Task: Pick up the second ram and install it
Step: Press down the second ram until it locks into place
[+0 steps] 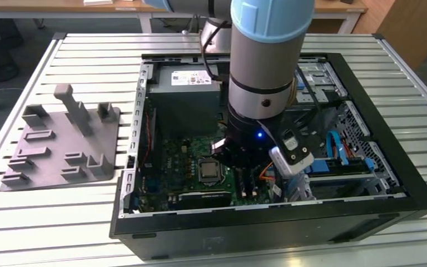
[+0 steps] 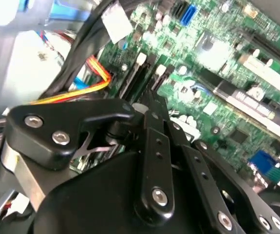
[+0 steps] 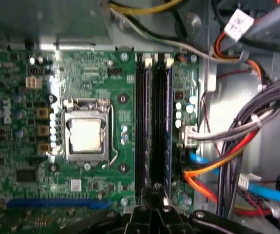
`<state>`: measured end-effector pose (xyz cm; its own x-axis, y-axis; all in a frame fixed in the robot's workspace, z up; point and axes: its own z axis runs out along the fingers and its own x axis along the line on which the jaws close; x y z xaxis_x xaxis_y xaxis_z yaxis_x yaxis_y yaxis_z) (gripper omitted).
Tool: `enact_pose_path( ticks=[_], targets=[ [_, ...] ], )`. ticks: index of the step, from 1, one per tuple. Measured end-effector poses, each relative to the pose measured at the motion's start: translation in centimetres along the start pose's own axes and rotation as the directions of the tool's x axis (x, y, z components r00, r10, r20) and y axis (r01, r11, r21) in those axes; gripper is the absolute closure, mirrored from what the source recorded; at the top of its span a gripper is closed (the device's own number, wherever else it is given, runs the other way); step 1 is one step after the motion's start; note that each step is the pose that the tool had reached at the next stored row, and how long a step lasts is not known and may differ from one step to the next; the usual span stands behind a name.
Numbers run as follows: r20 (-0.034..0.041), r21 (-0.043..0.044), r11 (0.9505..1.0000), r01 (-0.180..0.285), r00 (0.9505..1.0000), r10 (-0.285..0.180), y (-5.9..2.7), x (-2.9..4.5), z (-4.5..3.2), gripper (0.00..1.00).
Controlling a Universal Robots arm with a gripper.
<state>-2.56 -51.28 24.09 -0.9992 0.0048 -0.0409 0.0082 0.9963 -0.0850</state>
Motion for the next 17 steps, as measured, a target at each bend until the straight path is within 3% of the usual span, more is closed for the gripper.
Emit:
enact_pose_path(
  ticks=[10, 17],
  targets=[
    [0.0, -0.008, 1.0, 0.0, 1.0, 0.0, 3.57, 0.02, -0.21, 0.9],
    [-0.0003, -0.0202, 0.9998, -0.001, 1.0, 0.001, 5.17, 0.02, -0.41, 0.9]
  ],
)
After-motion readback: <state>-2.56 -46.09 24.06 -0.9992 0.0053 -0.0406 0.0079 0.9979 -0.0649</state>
